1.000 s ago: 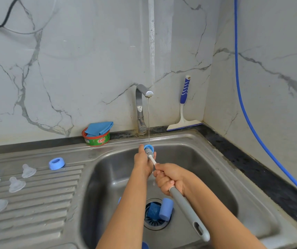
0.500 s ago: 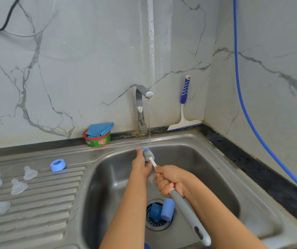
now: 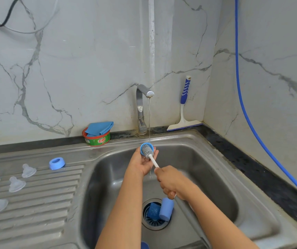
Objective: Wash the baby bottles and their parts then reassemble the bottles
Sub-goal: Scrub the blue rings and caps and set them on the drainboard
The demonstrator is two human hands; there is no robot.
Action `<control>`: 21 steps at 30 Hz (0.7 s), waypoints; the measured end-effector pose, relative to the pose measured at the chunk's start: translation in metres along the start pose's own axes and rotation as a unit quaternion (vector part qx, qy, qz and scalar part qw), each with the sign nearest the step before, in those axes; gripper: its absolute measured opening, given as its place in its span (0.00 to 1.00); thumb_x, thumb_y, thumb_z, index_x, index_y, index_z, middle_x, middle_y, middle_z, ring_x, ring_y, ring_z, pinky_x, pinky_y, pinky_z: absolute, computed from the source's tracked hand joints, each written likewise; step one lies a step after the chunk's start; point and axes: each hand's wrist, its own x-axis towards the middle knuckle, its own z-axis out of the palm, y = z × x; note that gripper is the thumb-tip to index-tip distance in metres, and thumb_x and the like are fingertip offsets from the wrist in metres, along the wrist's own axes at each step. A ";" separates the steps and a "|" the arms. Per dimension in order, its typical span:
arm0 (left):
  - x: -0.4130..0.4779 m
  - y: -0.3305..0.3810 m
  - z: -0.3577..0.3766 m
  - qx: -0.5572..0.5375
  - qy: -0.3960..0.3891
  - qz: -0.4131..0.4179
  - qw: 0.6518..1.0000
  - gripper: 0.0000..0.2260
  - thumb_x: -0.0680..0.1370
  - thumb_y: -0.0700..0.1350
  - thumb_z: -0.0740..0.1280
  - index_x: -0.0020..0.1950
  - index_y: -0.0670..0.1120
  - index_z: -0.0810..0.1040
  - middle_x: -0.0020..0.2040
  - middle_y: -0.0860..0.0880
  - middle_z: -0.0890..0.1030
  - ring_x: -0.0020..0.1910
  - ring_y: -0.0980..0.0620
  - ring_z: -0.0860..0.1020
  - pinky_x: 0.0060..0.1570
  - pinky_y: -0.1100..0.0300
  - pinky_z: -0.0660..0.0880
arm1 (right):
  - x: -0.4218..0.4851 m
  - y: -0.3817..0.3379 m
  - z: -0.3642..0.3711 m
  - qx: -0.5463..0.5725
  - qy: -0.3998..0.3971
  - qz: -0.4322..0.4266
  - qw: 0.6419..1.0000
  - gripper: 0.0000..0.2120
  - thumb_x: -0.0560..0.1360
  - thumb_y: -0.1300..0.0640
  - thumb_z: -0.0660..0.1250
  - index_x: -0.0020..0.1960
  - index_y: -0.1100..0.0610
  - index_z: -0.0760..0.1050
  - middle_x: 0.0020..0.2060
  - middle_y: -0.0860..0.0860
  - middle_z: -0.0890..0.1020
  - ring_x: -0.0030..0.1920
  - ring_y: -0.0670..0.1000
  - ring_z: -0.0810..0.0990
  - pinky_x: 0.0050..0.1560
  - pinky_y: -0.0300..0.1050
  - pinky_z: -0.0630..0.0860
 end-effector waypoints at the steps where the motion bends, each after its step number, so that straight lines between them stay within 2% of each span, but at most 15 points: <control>1: -0.001 0.001 0.000 0.000 -0.005 -0.002 1.000 0.17 0.79 0.45 0.66 0.62 0.34 0.74 0.48 0.36 0.79 0.50 0.44 0.80 0.40 0.50 0.77 | -0.001 -0.001 -0.003 -0.006 -0.013 0.001 1.000 0.13 0.78 0.55 0.53 0.36 0.56 0.64 0.24 0.49 0.63 0.19 0.46 0.58 0.22 0.33 0.54; 4: 0.000 0.004 0.001 0.002 -0.015 0.026 1.000 0.17 0.79 0.46 0.66 0.61 0.34 0.73 0.48 0.37 0.78 0.50 0.44 0.79 0.48 0.49 0.78 | -0.005 -0.004 -0.008 -0.004 -0.067 0.015 0.998 0.12 0.79 0.54 0.52 0.37 0.55 0.62 0.23 0.48 0.60 0.20 0.45 0.56 0.21 0.33 0.53; 6: 0.002 0.006 0.002 0.034 -0.009 0.064 0.997 0.15 0.79 0.48 0.67 0.54 0.35 0.74 0.47 0.37 0.77 0.48 0.44 0.79 0.53 0.49 0.77 | -0.006 -0.005 -0.009 -0.002 -0.081 0.026 0.996 0.12 0.79 0.54 0.51 0.38 0.55 0.60 0.24 0.48 0.59 0.20 0.45 0.55 0.20 0.33 0.54; 8: 0.002 0.003 0.005 0.110 0.004 0.109 0.988 0.12 0.78 0.47 0.68 0.48 0.37 0.75 0.44 0.40 0.78 0.42 0.47 0.77 0.43 0.53 0.78 | -0.006 -0.005 -0.008 0.005 -0.068 0.043 0.997 0.12 0.79 0.55 0.51 0.37 0.55 0.60 0.23 0.48 0.59 0.20 0.45 0.55 0.20 0.33 0.53; 10: 0.000 -0.004 0.010 0.160 0.014 0.138 0.977 0.10 0.78 0.46 0.68 0.47 0.38 0.76 0.43 0.41 0.78 0.38 0.49 0.76 0.32 0.55 0.77 | -0.003 -0.003 -0.006 0.011 -0.032 0.059 0.998 0.13 0.79 0.56 0.51 0.37 0.57 0.62 0.22 0.49 0.60 0.19 0.46 0.56 0.20 0.32 0.54; 13: -0.001 -0.014 0.014 0.157 0.029 0.130 0.979 0.09 0.79 0.44 0.67 0.49 0.37 0.76 0.41 0.42 0.78 0.36 0.49 0.76 0.26 0.58 0.78 | 0.004 -0.001 -0.002 0.029 0.024 0.064 0.997 0.14 0.80 0.56 0.52 0.37 0.58 0.64 0.22 0.50 0.63 0.17 0.46 0.58 0.20 0.33 0.55; 14: -0.002 -0.015 0.014 0.139 0.027 0.115 0.983 0.10 0.79 0.45 0.66 0.52 0.37 0.75 0.41 0.41 0.78 0.37 0.49 0.76 0.28 0.57 0.79 | 0.006 0.001 -0.001 0.034 0.036 0.058 0.997 0.14 0.80 0.56 0.52 0.37 0.58 0.65 0.22 0.50 0.63 0.16 0.47 0.59 0.20 0.34 0.55; 17: -0.001 -0.011 0.011 0.101 0.017 0.073 0.992 0.14 0.81 0.49 0.63 0.58 0.39 0.72 0.44 0.39 0.78 0.41 0.46 0.77 0.48 0.52 0.77 | 0.010 0.003 0.002 0.028 0.049 0.024 0.998 0.14 0.80 0.56 0.53 0.36 0.57 0.65 0.22 0.50 0.63 0.18 0.47 0.60 0.21 0.35 0.56; 18: -0.001 -0.009 0.010 0.093 0.015 0.063 0.993 0.15 0.81 0.50 0.63 0.59 0.39 0.72 0.45 0.39 0.78 0.42 0.46 0.77 0.52 0.51 0.75 | 0.010 0.003 0.002 0.025 0.047 0.013 0.999 0.14 0.80 0.55 0.53 0.36 0.57 0.65 0.22 0.50 0.63 0.18 0.47 0.60 0.21 0.35 0.56; 21: -0.003 -0.007 0.008 0.065 0.013 0.037 0.997 0.19 0.81 0.52 0.62 0.62 0.38 0.73 0.46 0.40 0.79 0.43 0.46 0.78 0.55 0.52 0.74 | 0.006 0.001 -0.003 0.020 0.006 0.010 1.000 0.14 0.80 0.54 0.52 0.36 0.56 0.62 0.23 0.49 0.61 0.19 0.46 0.57 0.22 0.33 0.54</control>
